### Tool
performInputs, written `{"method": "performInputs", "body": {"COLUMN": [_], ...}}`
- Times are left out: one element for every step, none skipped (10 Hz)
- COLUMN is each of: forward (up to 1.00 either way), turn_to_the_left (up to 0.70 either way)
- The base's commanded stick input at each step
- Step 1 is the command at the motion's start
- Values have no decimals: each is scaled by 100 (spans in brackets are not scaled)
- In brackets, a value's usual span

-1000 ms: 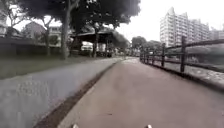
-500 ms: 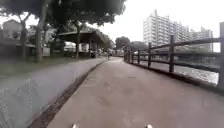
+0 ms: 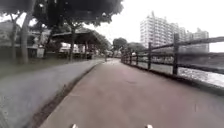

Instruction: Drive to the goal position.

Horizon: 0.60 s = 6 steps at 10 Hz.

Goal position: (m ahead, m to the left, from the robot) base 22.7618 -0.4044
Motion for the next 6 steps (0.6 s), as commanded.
{"method": "performInputs", "body": {"forward": [100, 100, 100, 100, 100, 100], "turn_to_the_left": [0, 0, 0, 0, -21, -40]}}
